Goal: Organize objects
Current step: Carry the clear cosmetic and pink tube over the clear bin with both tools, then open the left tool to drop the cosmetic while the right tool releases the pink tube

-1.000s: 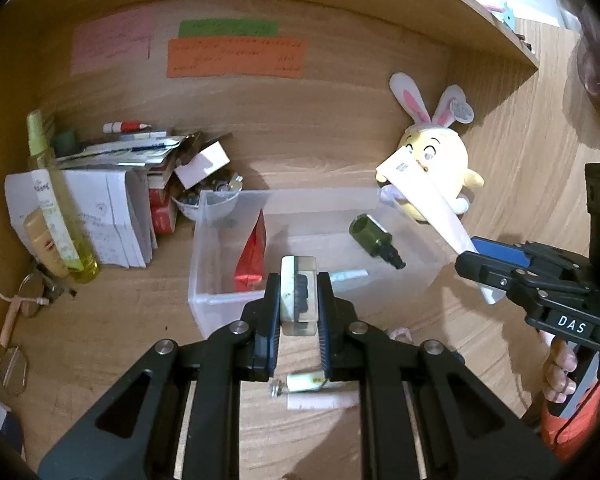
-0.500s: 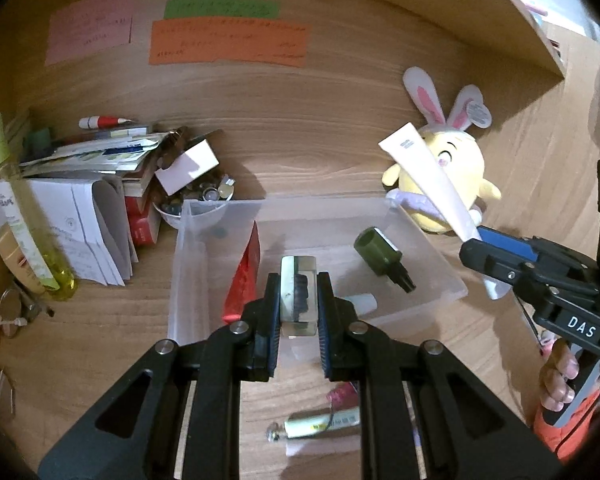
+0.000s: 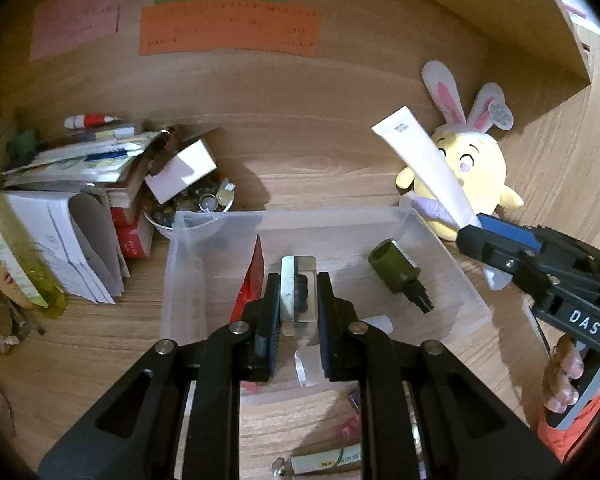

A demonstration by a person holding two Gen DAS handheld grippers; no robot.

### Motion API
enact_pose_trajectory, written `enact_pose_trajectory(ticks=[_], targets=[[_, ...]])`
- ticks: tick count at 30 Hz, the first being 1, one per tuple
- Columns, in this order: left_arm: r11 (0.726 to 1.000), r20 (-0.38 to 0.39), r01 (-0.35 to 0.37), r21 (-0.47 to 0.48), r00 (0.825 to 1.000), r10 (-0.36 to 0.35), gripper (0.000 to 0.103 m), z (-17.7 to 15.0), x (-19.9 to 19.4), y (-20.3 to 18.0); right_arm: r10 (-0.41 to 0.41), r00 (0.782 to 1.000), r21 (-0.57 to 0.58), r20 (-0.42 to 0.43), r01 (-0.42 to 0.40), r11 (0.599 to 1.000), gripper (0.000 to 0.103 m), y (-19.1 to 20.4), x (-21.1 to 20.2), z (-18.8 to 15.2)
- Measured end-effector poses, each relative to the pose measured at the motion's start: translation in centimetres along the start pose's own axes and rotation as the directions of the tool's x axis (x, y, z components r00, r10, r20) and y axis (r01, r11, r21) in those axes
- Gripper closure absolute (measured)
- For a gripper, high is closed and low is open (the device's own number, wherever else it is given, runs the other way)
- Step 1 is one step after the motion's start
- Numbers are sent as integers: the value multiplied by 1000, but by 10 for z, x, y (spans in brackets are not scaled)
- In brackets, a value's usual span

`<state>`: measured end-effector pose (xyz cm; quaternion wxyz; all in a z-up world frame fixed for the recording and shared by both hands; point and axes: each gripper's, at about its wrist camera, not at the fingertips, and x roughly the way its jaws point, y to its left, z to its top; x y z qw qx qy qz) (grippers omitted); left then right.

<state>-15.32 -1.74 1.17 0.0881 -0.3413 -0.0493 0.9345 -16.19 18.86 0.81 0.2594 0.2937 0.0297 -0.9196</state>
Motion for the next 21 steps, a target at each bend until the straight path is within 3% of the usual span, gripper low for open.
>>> enact_pose_trajectory(ticks=[17,21], targets=[[1000,-95,2,-5,995,-3,88,-9,44,5,-23,985,2,-170,23,1000,71,-4,63,-23],[1000,-84,-1,-29,997,-1,88,-9,42,13,-14,981,4,-196,15,1000,83,-3,70,-27]])
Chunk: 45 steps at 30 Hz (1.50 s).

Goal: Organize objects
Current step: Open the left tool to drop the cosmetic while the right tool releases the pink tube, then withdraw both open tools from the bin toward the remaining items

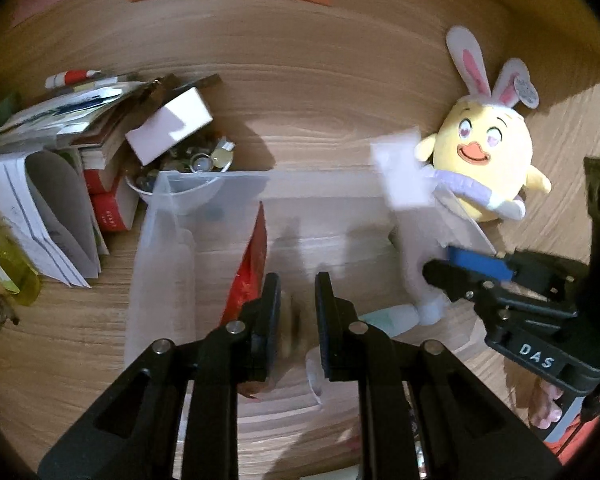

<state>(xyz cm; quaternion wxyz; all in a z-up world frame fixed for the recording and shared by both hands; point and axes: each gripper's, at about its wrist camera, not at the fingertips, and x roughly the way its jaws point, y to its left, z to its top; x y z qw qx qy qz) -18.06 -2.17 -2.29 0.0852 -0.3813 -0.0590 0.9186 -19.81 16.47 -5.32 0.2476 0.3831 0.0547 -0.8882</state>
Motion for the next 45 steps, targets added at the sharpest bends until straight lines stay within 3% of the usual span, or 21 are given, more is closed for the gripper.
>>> enact_pose_trajectory(ticks=[9,13,17,23,27,31,42,45], targets=[[999,-8,-6,35,1000,6,87,-3,0,-8,-5,1000,-26,-28,5,1000,84,6,5,-4],[999,6,-10,46,1000,10,68,-3,-7,-11,16,999,-13,-39,-17,1000,83,4,5,-4],[998,38,-23,57,999,21,51,0,-19,-14,2,1000,-20,-25,-2,1000,64,7,-3,-3],[996,68,-35,85,997,29,35,1,-39,-18,-10,999,-32,38,11,999,31,12,-28,-2],[995,88,-33,91,996,25,30,-2,-53,-18,-28,998,-18,62,29,999,25,9,-40,-4],[994,121,-54,97,992,42,8,-8,-68,-16,-23,997,5,72,23,1000,22,6,-53,-10],[993,85,-78,94,994,70,7,-36,-84,-4,3,993,56,116,-9,998,19,6,-90,-38],[992,69,-85,96,995,79,6,-46,-86,-1,-35,992,51,125,29,998,19,8,-97,-47]])
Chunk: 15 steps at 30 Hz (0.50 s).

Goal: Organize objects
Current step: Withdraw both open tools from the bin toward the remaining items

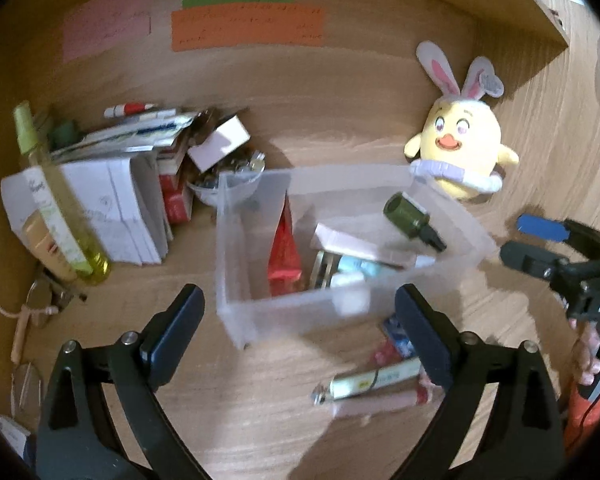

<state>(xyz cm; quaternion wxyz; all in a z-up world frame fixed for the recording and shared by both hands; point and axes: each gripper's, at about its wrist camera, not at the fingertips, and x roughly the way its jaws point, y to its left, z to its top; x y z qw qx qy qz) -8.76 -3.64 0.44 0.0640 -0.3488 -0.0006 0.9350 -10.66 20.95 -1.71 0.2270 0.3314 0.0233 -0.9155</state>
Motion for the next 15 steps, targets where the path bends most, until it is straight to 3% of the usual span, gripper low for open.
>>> enact_pose_trajectory(ticks=[4,15], targets=[[1000,-37,-22,11,999,22,6,-17,-2,3,-63,998,-31,-5,63,998,18,3,-3,-14],[999,-69,-26,-25,997,25,6,-52,-20,12,-63,996,-46,-64,60,997,18,7,0,-50]])
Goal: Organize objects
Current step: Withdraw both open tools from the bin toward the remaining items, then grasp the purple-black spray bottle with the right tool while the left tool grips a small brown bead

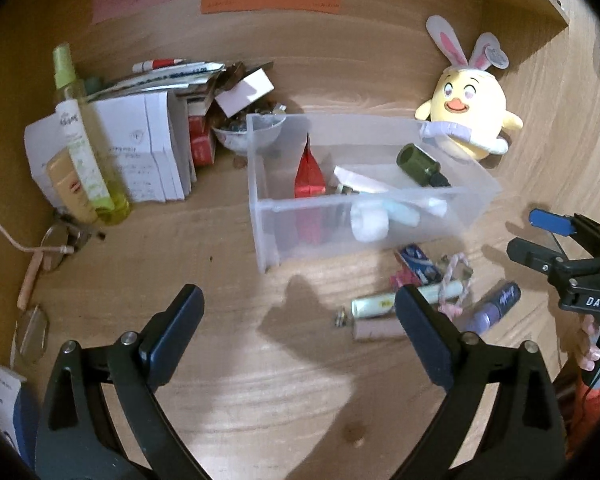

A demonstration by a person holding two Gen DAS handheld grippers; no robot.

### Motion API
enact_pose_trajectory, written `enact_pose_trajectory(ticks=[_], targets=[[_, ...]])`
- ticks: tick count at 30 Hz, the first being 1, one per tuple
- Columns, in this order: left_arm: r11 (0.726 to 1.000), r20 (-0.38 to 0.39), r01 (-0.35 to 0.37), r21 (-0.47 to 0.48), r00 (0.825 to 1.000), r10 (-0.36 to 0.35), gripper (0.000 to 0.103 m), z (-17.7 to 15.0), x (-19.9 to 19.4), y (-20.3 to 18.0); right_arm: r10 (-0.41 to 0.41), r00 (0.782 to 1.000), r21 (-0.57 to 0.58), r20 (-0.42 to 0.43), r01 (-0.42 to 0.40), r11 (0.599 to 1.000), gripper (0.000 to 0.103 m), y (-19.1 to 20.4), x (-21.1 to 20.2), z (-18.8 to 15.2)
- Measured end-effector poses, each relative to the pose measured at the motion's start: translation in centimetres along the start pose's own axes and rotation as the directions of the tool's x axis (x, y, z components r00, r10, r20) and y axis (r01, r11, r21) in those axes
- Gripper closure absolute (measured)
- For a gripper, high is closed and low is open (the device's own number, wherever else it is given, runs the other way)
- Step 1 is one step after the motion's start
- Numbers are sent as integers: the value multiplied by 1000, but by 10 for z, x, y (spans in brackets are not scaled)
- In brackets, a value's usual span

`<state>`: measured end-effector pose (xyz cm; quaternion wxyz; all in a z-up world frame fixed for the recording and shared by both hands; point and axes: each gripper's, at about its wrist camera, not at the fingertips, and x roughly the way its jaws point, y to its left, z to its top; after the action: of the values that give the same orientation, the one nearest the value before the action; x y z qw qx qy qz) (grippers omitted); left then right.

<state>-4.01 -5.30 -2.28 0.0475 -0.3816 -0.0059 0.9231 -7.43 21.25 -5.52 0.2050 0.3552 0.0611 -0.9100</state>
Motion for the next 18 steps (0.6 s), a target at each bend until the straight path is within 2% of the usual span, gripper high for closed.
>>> enact_pose_trajectory(ticks=[6,10,14,18], targets=[[1000,-18,24,-15,1000,-24,6,-17,-2,-3,21,999,3,-39,-21,1000,18,9,2,-17],[999,-32,38,-27,999,-39,6,-31,-2,-5,62,995,10,-82,-61,998,18,21,10,-28],[998,-53,50,-43,997,-53,6,-46,0,-3,60,990,11,-126,-60,998,18,34,22,-34],[996,-69,67,-58,995,-71,6,-60,-2,1,56,987,14,-153,-55,998,12,42,30,-39]])
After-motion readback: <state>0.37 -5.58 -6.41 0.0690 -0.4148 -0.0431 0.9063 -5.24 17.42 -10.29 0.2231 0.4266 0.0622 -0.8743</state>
